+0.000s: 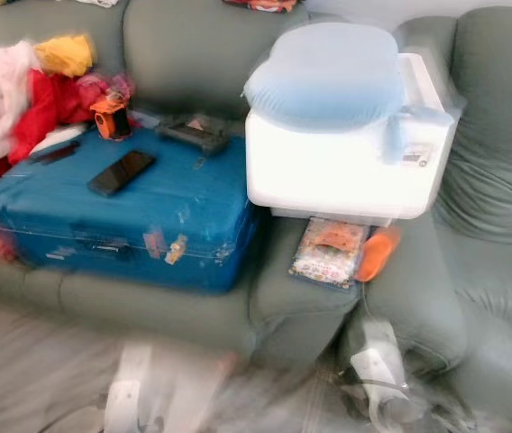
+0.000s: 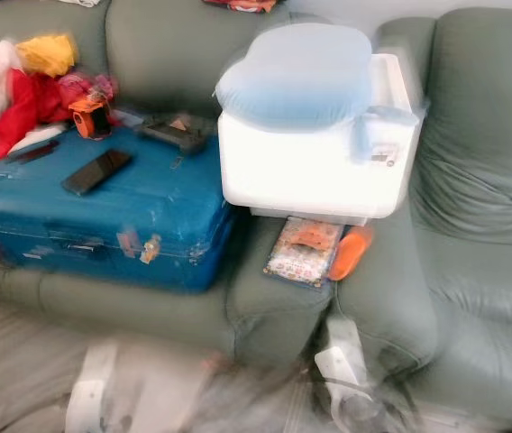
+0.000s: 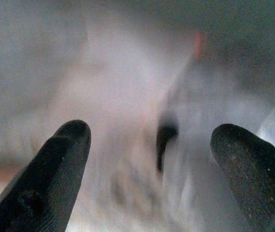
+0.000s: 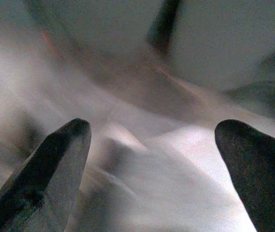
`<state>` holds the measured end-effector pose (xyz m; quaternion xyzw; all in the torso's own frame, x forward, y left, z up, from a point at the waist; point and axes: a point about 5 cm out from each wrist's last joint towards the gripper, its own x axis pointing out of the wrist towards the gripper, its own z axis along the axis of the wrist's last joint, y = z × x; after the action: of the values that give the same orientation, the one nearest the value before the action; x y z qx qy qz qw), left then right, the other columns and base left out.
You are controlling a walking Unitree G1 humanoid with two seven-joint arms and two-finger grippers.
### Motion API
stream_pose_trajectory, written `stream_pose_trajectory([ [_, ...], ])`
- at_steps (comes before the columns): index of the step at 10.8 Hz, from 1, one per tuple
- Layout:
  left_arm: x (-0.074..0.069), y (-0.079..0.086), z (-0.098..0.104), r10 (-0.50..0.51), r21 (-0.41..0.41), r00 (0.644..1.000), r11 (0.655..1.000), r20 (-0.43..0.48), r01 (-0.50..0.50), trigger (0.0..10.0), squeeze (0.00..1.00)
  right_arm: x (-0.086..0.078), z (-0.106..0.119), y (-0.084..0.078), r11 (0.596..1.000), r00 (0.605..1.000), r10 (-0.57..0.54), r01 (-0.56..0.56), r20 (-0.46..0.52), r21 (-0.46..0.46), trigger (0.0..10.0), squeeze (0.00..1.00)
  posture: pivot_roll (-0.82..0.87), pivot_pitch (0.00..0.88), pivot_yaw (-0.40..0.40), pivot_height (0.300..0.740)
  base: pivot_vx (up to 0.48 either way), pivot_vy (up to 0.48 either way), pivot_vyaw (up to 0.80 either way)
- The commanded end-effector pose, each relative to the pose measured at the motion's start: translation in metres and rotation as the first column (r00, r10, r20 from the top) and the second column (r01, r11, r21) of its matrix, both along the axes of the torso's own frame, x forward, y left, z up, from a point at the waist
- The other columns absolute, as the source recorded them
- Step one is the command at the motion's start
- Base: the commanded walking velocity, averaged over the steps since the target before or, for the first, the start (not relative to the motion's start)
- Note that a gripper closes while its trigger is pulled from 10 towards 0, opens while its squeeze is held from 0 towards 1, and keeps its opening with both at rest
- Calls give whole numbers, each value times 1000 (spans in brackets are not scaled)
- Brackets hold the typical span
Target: Picking trash to rubbish bin
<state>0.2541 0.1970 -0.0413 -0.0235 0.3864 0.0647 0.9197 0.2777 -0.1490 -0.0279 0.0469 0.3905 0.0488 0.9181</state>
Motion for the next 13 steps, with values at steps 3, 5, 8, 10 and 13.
stream_pose_trajectory([
  [3,1,0,1,10,6,1000,1000,27,-10,10000,0,-1,0,13,997,1000,5,-5,-9,81,10000,0,45,0,84,740,0,0,0],
  [5,2,-2,2,-2,-4,1000,1000,26,2,10000,0,1,1,10,996,1000,-19,20,-8,82,10000,0,35,0,85,740,0,0,0],
  [8,-6,8,-2,3,47,1000,999,19,-3,10000,0,-6,-3,-26,995,995,-99,99,9,-18,10000,0,31,0,76,740,0,0,0],
  [10,-18,13,-9,-27,73,999,997,-19,29,10000,0,-23,-13,-48,990,991,-129,127,-25,-67,10000,0,33,0,80,740,0,0,0],
  [13,-57,25,-30,-103,131,981,984,-164,125,10000,0,-61,-32,-81,965,970,-212,188,-123,-181,10000,0,29,0,92,740,0,0,0],
])
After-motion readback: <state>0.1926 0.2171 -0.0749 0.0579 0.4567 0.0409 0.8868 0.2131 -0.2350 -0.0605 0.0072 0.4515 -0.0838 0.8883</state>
